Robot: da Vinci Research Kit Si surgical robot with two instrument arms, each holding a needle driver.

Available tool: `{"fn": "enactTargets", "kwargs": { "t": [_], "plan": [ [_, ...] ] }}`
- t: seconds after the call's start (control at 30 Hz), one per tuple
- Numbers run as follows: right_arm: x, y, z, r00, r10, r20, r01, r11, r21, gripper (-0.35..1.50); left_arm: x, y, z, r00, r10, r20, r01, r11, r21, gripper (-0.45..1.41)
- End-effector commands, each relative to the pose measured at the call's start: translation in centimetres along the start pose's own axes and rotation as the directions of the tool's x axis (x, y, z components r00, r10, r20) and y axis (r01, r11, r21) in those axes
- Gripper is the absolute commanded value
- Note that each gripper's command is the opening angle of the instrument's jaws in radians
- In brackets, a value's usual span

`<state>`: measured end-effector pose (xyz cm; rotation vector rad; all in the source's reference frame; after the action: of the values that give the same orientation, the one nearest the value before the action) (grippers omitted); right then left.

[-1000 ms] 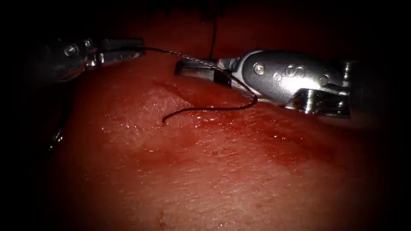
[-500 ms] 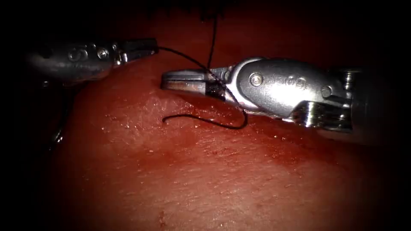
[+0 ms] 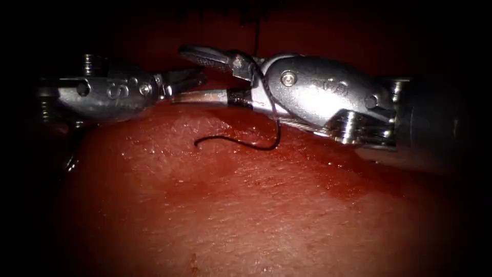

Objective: Wound Closure

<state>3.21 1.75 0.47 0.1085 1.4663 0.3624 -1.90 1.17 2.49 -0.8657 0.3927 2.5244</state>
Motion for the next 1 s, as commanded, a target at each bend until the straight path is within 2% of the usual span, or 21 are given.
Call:
{"fn": "enactTargets", "kwargs": {
  "t": [0.03,0.13,0.4,0.5,0.7,0.77,1.0],
  "plan": [
    [-0.05,0.02,0.05,1.0,0.008,-0.003,-0.008,1.0,-0.012,0.74,0.0,0.02,0.04,1.0,0.007,-0.009,-0.007,1.0,-0.007,-0.45],
    [-0.06,0.05,0.06,1.0,0.013,-0.005,-0.013,1.0,-0.023,0.76,-0.03,0.05,-0.01,1.0,0.009,-0.01,-0.009,1.0,-0.007,-0.45],
    [-0.18,-0.05,0.21,1.0,0.005,0.02,-0.004,0.996,-0.09,0.59,0.1,0.27,-0.22,0.999,0.039,-0.023,-0.039,0.999,-0.009,-0.45],
    [-0.27,-0.09,0.28,0.998,-0.002,0.069,0.009,0.994,-0.106,0.57,0.19,0.33,-0.33,0.998,0.053,-0.02,-0.053,0.998,-0.012,-0.45],
    [-0.42,-0.08,0.26,0.989,-0.005,0.149,0.025,0.99,-0.136,0.52,0.35,0.26,-0.53,0.998,0.064,-0.018,-0.065,0.998,-0.019,-0.45],
    [-0.46,-0.07,0.23,0.984,-0.002,0.178,0.03,0.988,-0.153,0.56,0.35,0.2,-0.62,0.998,0.063,0.01,-0.063,0.998,0.001,-0.45],
    [-0.54,-0.13,0.25,0.974,-0.005,0.226,0.031,0.993,-0.111,0.57,0.29,0.02,-0.77,0.995,0.067,0.068,-0.07,0.997,0.041,-0.45]
  ]
}}
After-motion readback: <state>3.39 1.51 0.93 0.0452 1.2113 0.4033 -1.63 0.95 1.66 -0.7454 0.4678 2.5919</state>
